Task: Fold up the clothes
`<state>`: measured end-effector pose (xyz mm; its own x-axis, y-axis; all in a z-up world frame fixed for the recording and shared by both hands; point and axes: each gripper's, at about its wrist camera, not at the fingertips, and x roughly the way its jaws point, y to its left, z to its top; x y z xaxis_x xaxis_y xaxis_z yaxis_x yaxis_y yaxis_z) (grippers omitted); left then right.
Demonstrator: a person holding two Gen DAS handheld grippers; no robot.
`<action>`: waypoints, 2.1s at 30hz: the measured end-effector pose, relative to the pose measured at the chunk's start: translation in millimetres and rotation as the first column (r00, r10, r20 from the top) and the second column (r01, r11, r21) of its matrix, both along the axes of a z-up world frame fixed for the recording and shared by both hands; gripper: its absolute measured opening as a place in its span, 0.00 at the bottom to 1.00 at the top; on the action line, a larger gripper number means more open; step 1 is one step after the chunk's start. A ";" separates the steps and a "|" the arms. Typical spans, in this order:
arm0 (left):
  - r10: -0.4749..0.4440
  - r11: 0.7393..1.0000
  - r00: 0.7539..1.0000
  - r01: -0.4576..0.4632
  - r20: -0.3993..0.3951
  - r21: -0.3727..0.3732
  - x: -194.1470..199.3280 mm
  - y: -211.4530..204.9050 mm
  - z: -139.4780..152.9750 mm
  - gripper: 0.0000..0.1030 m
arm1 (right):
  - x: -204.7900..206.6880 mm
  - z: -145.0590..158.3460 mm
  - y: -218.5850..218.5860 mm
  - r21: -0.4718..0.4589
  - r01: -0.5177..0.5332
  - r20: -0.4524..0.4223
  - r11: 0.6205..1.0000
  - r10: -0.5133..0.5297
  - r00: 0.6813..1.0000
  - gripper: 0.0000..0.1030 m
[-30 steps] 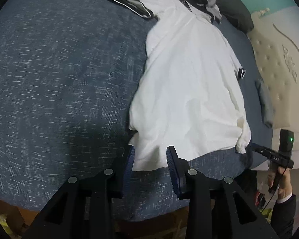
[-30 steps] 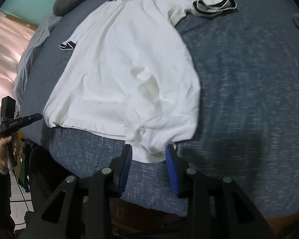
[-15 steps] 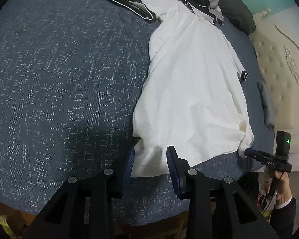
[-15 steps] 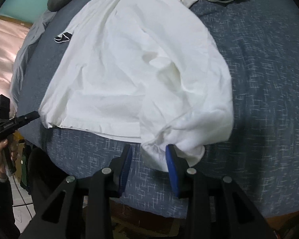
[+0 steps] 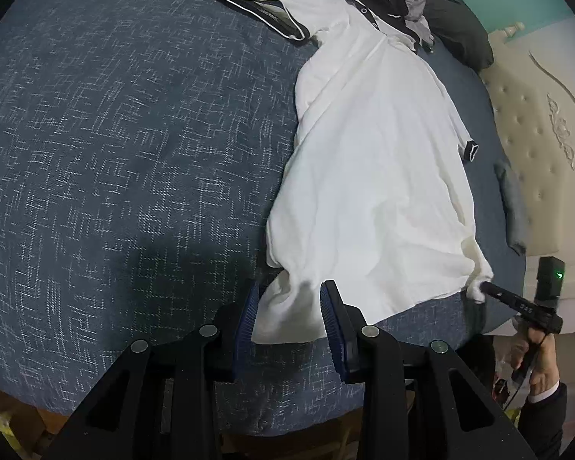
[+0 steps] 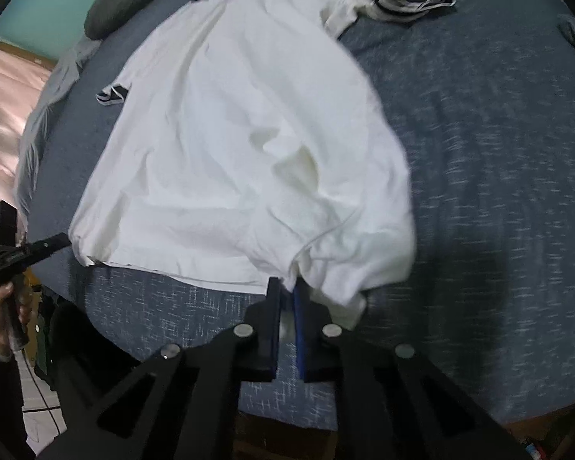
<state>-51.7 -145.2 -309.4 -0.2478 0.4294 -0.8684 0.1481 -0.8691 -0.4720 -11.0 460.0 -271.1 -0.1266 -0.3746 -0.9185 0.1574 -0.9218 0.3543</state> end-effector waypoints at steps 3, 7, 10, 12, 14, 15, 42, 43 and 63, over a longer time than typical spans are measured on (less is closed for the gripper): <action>0.004 1.000 1.000 -0.004 -0.001 0.000 0.6 -3.0 -0.3 0.36 | 3.4 14.6 21.2 -0.029 0.025 -0.020 0.999 -0.026 0.999 0.05; 0.008 1.000 1.000 -0.008 0.004 -0.003 0.3 -7.3 -1.9 0.36 | 10.9 23.1 48.6 -0.048 0.078 -0.039 0.996 -0.080 0.996 0.05; 0.010 1.000 1.000 -0.010 0.007 -0.002 0.4 -9.0 -3.3 0.37 | 13.4 25.8 71.3 -0.050 0.130 -0.044 0.990 -0.132 0.990 0.05; 0.005 1.000 1.000 -0.005 0.014 0.003 0.5 -8.0 -5.1 0.40 | 14.1 25.9 86.7 -0.058 0.152 -0.040 0.987 -0.155 0.987 0.05; 0.000 1.000 1.000 0.000 0.022 0.008 0.5 -7.9 -7.5 0.42 | 14.8 26.1 97.5 -0.064 0.169 -0.043 0.983 -0.172 0.984 0.05; -0.004 1.000 1.000 0.003 0.027 0.007 0.3 -8.0 -9.2 0.42 | 15.1 26.4 100.5 -0.070 0.175 -0.045 0.982 -0.179 0.983 0.05; -0.049 0.998 0.998 0.048 0.034 0.045 -0.8 2.3 -19.0 0.43 | 12.1 6.3 152.6 -0.011 0.285 -0.042 0.958 -0.286 0.957 0.04; -0.055 0.997 0.998 0.053 0.032 0.049 -0.9 4.6 -18.8 0.43 | 12.4 5.9 153.4 -0.011 0.287 -0.041 0.958 -0.287 0.957 0.04; -0.152 0.988 0.988 0.152 -0.004 -0.006 2.1 23.9 -10.5 0.43 | 10.2 2.5 149.2 -0.016 0.274 -0.033 0.962 -0.274 0.961 0.04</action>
<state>-49.6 -121.3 -319.9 -0.1844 0.4578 -0.8697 0.0121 -0.8838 -0.4678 -0.8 609.2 -268.7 -0.2579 -0.3315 -0.9075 -0.0883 -0.9273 0.3638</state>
